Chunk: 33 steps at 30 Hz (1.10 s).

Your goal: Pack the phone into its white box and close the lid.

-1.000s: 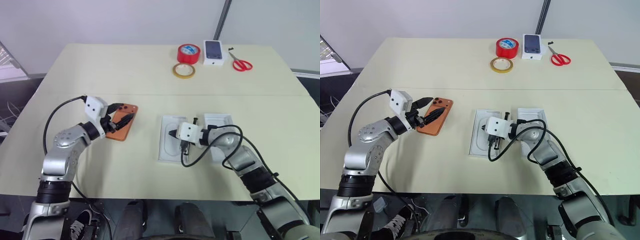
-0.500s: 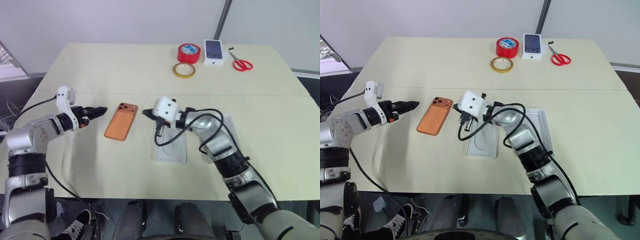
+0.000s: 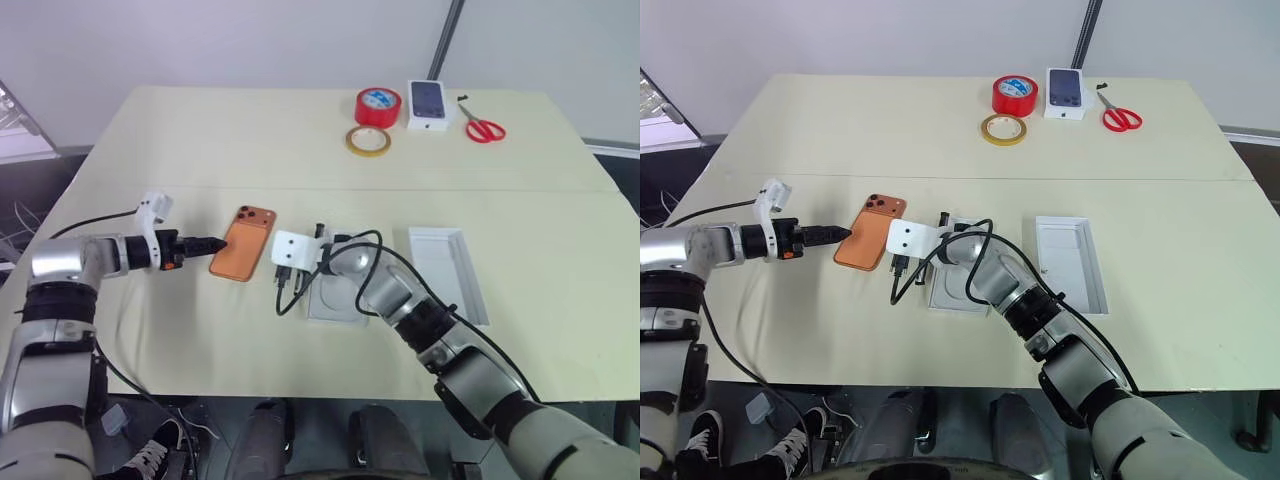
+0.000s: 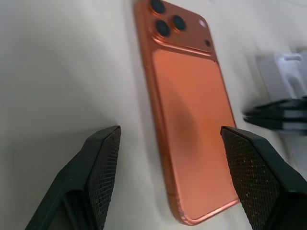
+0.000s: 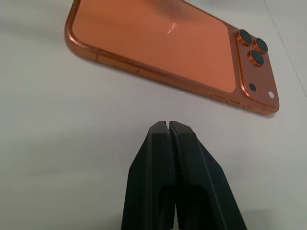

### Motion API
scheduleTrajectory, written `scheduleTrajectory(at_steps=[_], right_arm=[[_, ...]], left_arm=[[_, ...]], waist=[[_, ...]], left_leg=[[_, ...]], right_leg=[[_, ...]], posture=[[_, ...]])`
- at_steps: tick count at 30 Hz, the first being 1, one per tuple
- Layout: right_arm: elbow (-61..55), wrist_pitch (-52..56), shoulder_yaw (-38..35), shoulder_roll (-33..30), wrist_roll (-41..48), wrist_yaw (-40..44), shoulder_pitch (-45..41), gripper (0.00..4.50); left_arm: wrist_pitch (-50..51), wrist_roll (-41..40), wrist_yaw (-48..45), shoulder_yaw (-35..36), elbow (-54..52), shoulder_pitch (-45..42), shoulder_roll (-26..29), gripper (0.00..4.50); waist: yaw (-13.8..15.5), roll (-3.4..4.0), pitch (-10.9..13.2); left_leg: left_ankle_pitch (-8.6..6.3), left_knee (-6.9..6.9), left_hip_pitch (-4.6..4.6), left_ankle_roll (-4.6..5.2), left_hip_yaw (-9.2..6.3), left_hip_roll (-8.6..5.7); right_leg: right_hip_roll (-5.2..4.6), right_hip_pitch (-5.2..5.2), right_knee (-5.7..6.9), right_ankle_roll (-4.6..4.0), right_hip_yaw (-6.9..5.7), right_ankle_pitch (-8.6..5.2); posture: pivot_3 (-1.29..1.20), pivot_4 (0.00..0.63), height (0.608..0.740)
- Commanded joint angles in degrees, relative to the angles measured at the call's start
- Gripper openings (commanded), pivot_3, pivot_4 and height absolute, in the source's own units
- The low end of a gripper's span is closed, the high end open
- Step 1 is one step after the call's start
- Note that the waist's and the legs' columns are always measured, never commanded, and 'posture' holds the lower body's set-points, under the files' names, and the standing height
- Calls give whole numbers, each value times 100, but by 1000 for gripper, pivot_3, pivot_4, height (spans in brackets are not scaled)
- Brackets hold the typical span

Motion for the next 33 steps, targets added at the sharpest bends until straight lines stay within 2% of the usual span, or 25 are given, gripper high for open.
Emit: scheduleTrajectory(at_steps=[1, 7, 15, 20, 24, 30, 33], right_arm=[[5, -16, -10, 85, -52, -32, -109, 111], [3, -26, -55, 58, -26, -30, -103, 111], [72, -72, -60, -20, -61, -35, -113, 111], [73, -105, -71, -36, -51, -38, -117, 111], [79, -147, -61, -96, -80, -37, -93, 111], [59, -187, -48, -140, -142, -1, -40, 111], [-51, -127, -73, -182, -107, 130, -5, 111]], left_arm=[[99, 189, -165, -277, 236, 66, -155, 3491], [82, 412, -601, -626, 507, -16, -687, 3491], [228, 558, -674, -612, 447, -216, -1004, 3491], [424, 581, -922, -809, 111, -1, -999, 3491], [774, 419, -826, -635, 41, 4, -1164, 3491], [719, 519, -582, -348, 363, -212, -1290, 3491], [603, 722, -78, -231, 504, -428, -1310, 3491]], waist=[[1, 0, -1], [25, 5, -12], [47, 7, -16], [31, 12, -21], [28, 17, -27], [52, 22, -30], [88, 21, -30]], left_leg=[[0, 0, 0, 0, 0, 0], [-1, 2, 6, 1, -2, -6], [-1, 8, 7, 3, -10, -11], [-2, 8, 11, 4, -10, -12], [-2, 7, 15, 5, -11, -11], [-5, 8, 35, 9, -12, -13], [-5, 8, 47, 9, -13, -14]], right_leg=[[0, 0, 0, 0, 0, 0], [-5, 3, -1, 1, -2, -1], [-8, 5, -1, 2, -6, -1], [-9, 14, -1, 3, -5, -1], [-9, 15, -1, 3, -5, -2], [-11, 31, -5, 5, -6, -3], [-11, 43, -6, 5, -6, -3]], posture=[[0, 150, 740], [0, 150, 740], [0, 150, 740], [0, 150, 740], [0, 150, 740], [0, 150, 740], [0, 150, 740]])
